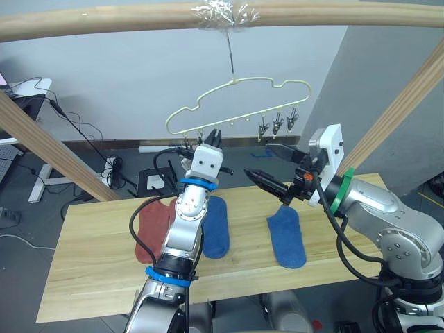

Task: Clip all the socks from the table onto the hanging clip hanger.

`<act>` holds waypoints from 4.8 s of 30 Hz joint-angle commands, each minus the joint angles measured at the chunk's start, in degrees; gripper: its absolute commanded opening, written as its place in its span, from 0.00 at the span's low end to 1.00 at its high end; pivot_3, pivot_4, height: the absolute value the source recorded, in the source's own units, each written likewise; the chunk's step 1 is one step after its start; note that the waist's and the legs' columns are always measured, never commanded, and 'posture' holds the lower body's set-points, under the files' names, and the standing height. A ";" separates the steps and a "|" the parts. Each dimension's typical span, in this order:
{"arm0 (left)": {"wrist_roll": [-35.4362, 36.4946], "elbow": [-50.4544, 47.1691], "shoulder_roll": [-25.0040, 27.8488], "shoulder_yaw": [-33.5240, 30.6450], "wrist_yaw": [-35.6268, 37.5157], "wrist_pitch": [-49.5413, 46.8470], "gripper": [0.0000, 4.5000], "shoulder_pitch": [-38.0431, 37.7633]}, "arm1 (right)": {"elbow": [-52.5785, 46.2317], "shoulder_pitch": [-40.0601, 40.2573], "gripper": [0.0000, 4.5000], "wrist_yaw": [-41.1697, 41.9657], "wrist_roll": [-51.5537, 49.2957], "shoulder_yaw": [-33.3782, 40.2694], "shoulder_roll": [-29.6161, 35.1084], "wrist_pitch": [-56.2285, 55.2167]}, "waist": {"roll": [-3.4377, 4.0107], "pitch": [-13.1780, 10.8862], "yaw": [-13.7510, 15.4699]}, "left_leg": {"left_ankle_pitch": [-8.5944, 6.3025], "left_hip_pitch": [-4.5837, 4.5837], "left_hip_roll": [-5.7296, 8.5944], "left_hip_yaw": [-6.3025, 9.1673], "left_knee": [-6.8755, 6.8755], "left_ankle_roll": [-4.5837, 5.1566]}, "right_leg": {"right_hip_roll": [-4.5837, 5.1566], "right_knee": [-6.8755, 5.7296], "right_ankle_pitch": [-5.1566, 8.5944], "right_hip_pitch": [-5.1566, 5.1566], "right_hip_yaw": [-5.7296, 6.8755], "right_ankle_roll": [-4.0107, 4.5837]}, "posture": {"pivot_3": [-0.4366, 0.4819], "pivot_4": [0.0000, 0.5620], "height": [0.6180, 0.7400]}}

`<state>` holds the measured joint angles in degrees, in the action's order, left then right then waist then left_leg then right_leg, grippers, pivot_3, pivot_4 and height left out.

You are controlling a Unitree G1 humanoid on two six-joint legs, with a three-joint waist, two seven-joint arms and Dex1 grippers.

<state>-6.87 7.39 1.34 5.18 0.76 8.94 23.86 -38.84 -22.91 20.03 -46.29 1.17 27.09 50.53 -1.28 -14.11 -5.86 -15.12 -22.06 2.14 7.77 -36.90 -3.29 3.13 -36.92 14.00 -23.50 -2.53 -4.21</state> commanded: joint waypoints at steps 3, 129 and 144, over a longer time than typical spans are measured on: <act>2.55 -1.77 -0.49 -0.40 1.74 -0.96 0.00 0.01 | -2.36 0.40 1.00 -0.33 0.06 0.56 0.37 -0.96 | 0.00 0.00 0.00 | 0.00 0.00 0.00 0.00 0.00 0.00 | 0.00 0.00 0.00 0.00 0.00 0.00 | 0.22 0.44 1.00; 73.43 -11.02 6.09 -20.65 2.39 -66.25 0.00 5.91 | 4.77 0.48 0.01 11.20 49.72 -24.66 0.47 -4.72 | -0.03 0.08 0.67 | 0.02 0.20 0.01 0.01 -0.07 -0.08 | 0.02 -0.03 -0.10 0.14 -0.02 0.12 | 0.26 0.40 1.00; 73.03 -10.66 6.09 -20.40 2.39 -65.92 0.00 5.87 | 4.34 -3.10 0.01 11.35 49.32 -24.66 -0.83 -2.39 | -0.03 0.08 0.62 | 0.01 0.20 0.01 0.00 -0.06 -0.07 | 0.02 -0.02 -0.10 0.14 -0.02 0.12 | 0.25 0.43 1.00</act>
<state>67.16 -3.75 7.32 -16.01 3.43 -56.37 30.95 -32.49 -24.49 31.25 3.31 -23.81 26.54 48.32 -1.31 -14.03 -5.24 -15.11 -21.85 2.14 7.78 -36.96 -3.36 3.15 -36.95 13.91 -23.36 -2.55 -4.09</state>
